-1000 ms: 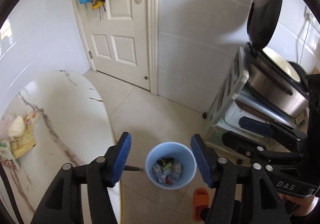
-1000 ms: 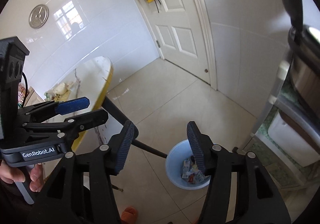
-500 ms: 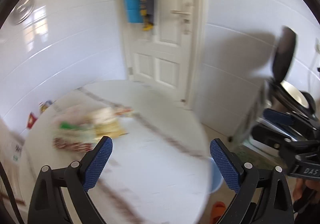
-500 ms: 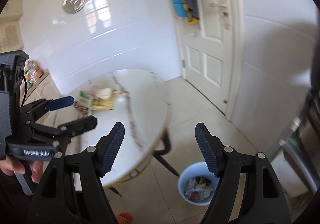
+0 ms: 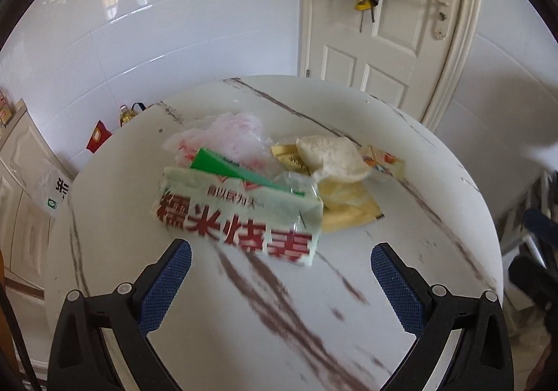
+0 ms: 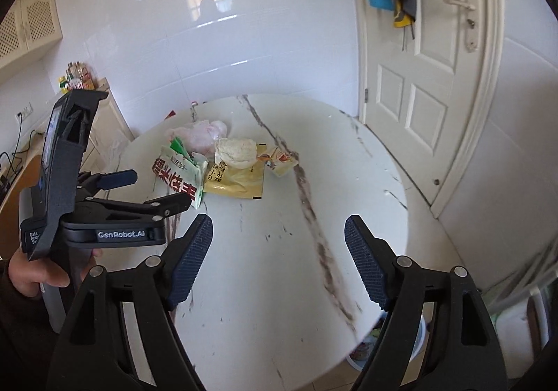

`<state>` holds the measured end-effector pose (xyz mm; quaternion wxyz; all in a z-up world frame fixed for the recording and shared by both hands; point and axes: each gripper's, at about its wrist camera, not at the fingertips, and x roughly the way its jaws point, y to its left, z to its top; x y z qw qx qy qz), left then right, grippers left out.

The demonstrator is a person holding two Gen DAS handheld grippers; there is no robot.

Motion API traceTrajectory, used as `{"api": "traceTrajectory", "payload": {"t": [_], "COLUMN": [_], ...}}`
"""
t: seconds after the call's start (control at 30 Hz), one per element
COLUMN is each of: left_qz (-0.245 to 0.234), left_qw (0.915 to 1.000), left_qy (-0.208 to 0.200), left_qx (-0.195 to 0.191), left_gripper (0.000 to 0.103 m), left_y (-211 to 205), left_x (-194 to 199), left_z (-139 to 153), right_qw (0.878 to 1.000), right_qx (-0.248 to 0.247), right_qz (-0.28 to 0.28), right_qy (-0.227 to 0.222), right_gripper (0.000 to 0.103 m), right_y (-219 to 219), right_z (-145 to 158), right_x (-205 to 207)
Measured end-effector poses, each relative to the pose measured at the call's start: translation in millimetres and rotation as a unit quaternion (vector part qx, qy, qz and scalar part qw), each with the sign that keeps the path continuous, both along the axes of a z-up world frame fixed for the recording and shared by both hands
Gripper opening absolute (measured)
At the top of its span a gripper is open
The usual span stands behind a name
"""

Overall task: Collect trash
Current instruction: 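Move both open grippers back over the table, then lower the left gripper around the white-green printed snack bag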

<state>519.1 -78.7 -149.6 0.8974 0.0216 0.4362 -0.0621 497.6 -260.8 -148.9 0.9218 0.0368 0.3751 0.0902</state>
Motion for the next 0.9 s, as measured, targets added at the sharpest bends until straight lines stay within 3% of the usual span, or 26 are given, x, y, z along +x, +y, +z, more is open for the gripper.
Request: {"api": "traceTrajectory", "payload": {"t": [0.2,0.3,0.47,0.53,0.57,0.67,0.9], "left_qz": [0.022,0.038,0.068,0.079,0.071,0.044,0.028], "left_qw": [0.9991,0.9986,0.9961,0.9963,0.9969,0.9972,0.9993], "left_qy": [0.027,0.03,0.032,0.031,0.028,0.021,0.007], "left_qx": [0.026,0.02,0.045,0.014,-0.019,-0.056,-0.024], "left_gripper": [0.102,0.102,0.102,0.101,0.101,0.102,0.102], "left_y": [18,38,78,89,90,74,28], "left_x": [26,33,18,13,10,7,35], "left_z": [-15,-16,-18,-11,-6,7,8], "right_qw": [1.0,0.999,0.999,0.999,0.999,0.999,0.999], "right_qx": [0.005,0.004,0.01,0.008,0.007,0.008,0.013], "right_qz": [0.015,0.02,0.033,0.037,0.038,0.042,0.039], "right_qy": [0.024,0.025,0.021,0.017,0.019,0.019,0.024], "right_gripper": [0.076,0.076,0.078,0.078,0.078,0.078,0.078], "right_y": [2,3,9,15,17,22,17], "right_z": [-23,-26,-24,-23,-24,-25,-30], "right_x": [29,37,44,46,48,50,49]}}
